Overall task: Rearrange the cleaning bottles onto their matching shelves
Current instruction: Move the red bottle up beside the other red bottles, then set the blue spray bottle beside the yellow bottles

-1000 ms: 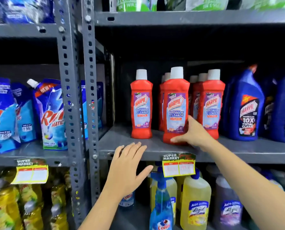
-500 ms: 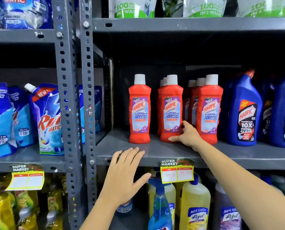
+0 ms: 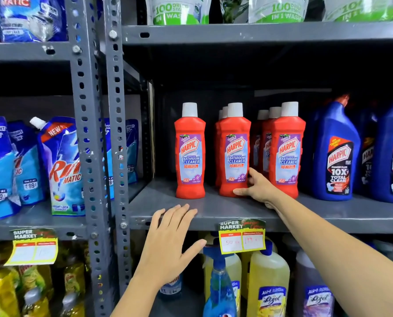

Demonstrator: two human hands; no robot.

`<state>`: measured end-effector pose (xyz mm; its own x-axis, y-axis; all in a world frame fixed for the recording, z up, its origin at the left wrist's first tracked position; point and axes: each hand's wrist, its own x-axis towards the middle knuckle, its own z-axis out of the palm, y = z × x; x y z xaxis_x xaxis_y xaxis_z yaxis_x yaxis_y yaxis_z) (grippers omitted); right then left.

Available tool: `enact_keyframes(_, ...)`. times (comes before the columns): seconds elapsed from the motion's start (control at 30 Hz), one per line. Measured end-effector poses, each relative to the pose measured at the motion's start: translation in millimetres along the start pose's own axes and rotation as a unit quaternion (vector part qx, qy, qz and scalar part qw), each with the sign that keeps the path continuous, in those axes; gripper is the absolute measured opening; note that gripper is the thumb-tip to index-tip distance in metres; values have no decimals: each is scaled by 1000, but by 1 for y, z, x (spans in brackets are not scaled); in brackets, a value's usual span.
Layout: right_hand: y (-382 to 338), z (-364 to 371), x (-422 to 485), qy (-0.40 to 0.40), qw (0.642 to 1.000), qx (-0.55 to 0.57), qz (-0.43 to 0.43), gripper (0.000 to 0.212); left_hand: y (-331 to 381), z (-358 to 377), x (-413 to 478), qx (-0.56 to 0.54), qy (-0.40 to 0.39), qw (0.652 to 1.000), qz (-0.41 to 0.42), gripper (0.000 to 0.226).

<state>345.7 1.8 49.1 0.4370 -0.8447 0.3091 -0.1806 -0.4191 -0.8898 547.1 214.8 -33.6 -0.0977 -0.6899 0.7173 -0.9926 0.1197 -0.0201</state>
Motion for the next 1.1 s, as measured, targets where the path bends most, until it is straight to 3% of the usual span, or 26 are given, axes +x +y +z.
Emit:
enact_keyframes(0.7,6,-1,5,14,1000,9,9,74,0,4,0,16,19,1000,3,55)
enact_keyframes(0.83,-1,0,-9,18,999,-41,-1,72,4,3,-3,22,26,999,-2,55)
enact_keyframes(0.93,-15,3,-33,167,981,-70,-76,66,6,5,-11,18,30,999,-10,60)
enact_keyframes(1.03,-19,11,-82,396,880,14,-260,24,5,19,-39,1,30,999,-22,63)
enact_keyframes(1.1,0,25,-120,455,826,46,-330,12,4,37,-72,-13,3,999,-38,62)
